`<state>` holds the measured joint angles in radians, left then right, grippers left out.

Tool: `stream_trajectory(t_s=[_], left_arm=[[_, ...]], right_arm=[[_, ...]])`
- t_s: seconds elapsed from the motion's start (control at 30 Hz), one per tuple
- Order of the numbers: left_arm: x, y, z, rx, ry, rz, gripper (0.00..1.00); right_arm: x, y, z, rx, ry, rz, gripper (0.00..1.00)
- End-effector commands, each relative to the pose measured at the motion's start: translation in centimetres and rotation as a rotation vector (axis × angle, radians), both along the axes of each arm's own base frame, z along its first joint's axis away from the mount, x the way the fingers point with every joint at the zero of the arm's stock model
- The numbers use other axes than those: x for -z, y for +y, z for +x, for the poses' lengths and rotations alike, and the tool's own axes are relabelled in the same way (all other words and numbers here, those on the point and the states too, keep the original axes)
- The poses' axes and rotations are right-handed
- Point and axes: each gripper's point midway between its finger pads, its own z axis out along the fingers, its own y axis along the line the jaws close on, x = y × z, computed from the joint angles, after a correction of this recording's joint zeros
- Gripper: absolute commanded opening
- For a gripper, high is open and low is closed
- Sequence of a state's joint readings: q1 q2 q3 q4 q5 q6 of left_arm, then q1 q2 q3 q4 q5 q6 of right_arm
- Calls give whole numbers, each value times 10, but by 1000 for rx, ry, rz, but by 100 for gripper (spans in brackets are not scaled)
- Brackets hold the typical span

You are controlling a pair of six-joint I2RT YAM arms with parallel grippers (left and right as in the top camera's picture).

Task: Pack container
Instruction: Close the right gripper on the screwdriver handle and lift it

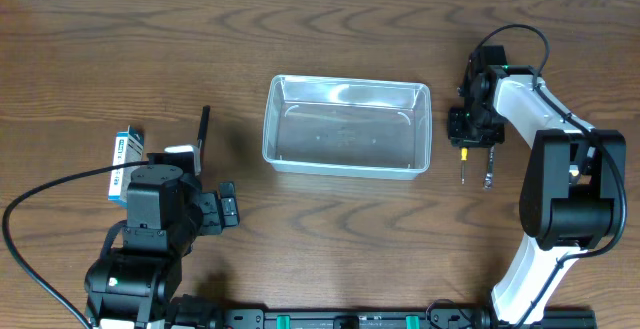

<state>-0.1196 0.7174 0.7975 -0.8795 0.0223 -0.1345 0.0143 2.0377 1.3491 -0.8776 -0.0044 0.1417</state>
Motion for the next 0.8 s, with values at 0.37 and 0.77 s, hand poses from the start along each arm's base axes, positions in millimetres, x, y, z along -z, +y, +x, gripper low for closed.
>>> stream_trajectory(t_s=[0.37, 0.77], left_arm=[[-8, 1, 2, -13, -18, -3, 98], [-8, 1, 2, -13, -18, -2, 98]], right_arm=[[28, 6, -15, -2, 77, 25, 11], [-1, 7, 15, -16, -34, 26, 1]])
